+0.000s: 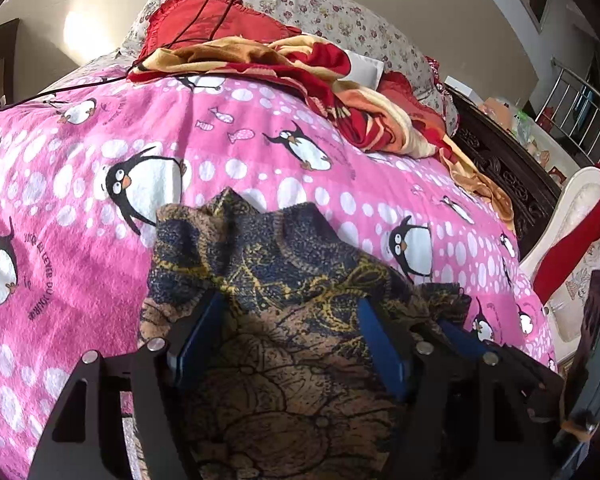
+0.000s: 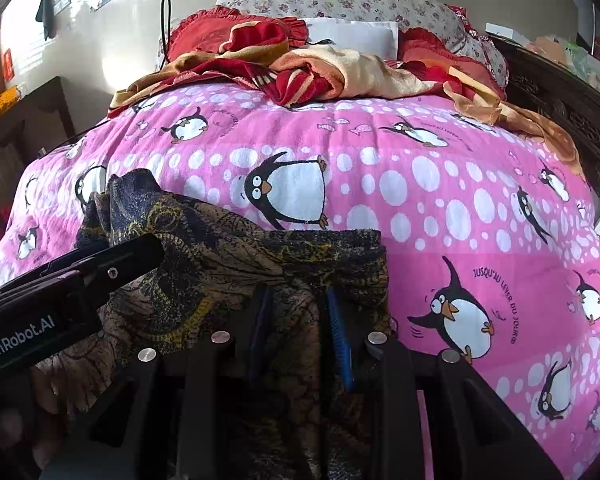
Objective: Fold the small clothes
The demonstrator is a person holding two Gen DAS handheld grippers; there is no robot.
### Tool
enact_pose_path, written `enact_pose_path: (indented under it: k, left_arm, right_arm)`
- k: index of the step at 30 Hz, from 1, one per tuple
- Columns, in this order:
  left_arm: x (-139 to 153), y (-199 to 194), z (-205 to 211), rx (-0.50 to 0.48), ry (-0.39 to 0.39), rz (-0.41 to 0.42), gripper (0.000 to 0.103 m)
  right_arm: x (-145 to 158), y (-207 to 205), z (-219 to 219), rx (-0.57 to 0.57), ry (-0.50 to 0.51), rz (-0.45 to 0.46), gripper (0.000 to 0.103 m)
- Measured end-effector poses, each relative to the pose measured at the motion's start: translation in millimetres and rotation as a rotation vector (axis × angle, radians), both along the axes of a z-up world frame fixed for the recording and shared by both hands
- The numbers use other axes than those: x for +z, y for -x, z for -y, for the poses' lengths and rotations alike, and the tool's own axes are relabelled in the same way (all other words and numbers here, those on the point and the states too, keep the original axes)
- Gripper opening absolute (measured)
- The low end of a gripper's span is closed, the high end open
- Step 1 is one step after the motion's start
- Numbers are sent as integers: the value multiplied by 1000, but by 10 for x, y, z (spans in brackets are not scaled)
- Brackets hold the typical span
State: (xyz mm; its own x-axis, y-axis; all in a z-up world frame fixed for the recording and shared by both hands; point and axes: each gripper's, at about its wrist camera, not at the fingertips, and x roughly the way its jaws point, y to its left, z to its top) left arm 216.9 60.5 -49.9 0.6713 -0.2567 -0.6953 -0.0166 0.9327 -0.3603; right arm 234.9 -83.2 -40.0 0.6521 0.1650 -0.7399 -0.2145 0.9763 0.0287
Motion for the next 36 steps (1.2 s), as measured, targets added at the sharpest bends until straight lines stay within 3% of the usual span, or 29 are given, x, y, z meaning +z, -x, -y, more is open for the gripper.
enact_pose_path:
  k: [7, 10, 11, 13, 17, 20, 24, 27, 31, 36]
  left_arm:
    - [11, -5, 31, -8, -28, -10, 76]
    - [125, -19, 52, -60, -59, -64, 81]
    - [199, 7, 51, -73, -85, -83, 81]
    - [394, 194, -15, -56, -115, -73, 81]
    - [662, 856, -142, -33, -164, -41, 85]
    - [673, 1475, -136, 5, -209, -17, 87]
    - [588, 2275, -1, -4, -250, 62, 93]
    - [455, 2674, 132, -39, -301, 76, 99]
    - [278, 2791, 181, -43, -341, 15, 99]
    - [277, 2657, 33, 58, -357, -49, 99]
  right_arm:
    - [-28, -66, 156, 17, -121, -49, 37]
    - [81, 22, 332, 57, -186, -124, 37]
    - [151, 131, 421, 57, -199, -107, 37]
    - [359, 459, 655, 75, -191, -21, 37]
    - [544, 1023, 973, 114, -147, 15, 38]
    - [539, 1423, 1140, 115, -101, 10, 40]
    - [371, 1971, 1305, 120, -66, -13, 40]
    - [239, 2295, 1370, 125, -66, -16, 40]
    - [31, 2462, 1409, 96, -78, -66, 40]
    - [-75, 2561, 1434, 80, -77, -100, 40]
